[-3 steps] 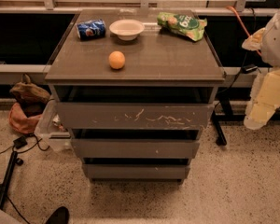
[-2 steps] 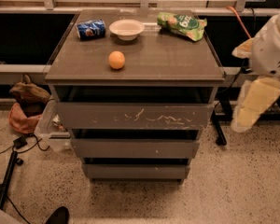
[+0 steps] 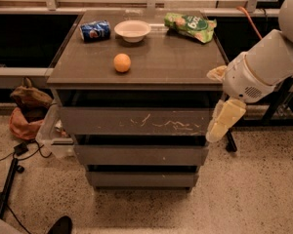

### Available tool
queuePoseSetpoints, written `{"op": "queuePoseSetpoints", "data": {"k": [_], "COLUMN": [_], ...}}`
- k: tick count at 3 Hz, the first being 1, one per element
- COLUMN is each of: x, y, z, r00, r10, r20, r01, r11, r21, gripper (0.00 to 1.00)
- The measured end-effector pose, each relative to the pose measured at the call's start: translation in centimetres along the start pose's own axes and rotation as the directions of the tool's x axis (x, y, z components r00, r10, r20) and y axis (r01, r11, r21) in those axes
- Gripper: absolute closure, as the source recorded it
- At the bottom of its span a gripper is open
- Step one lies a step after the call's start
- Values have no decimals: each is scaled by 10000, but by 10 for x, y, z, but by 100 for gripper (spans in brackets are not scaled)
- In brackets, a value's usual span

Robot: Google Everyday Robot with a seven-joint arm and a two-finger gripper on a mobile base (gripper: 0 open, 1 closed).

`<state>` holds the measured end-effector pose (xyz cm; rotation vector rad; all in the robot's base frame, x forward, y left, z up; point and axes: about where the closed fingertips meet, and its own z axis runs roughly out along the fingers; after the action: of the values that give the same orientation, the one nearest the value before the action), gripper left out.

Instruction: Open top drawer

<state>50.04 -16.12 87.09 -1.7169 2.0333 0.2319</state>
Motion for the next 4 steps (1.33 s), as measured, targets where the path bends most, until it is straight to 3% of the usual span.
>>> {"op": "queuePoseSetpoints", "data": {"k": [1,2,3,4], "x": [0,-5,-12,-19], "y": [0,-6,-17,-37], "z": [0,15,48,83], "r00": [10000,9982,9928,9868], "r10": [-1,-105,-389,-647], "r20": [0,589,1129,1482], "r01": [1,96,304,407], "r11": [10000,9998,9966,9864], "r21": [0,169,767,1594], "gripper": [0,0,0,0]}}
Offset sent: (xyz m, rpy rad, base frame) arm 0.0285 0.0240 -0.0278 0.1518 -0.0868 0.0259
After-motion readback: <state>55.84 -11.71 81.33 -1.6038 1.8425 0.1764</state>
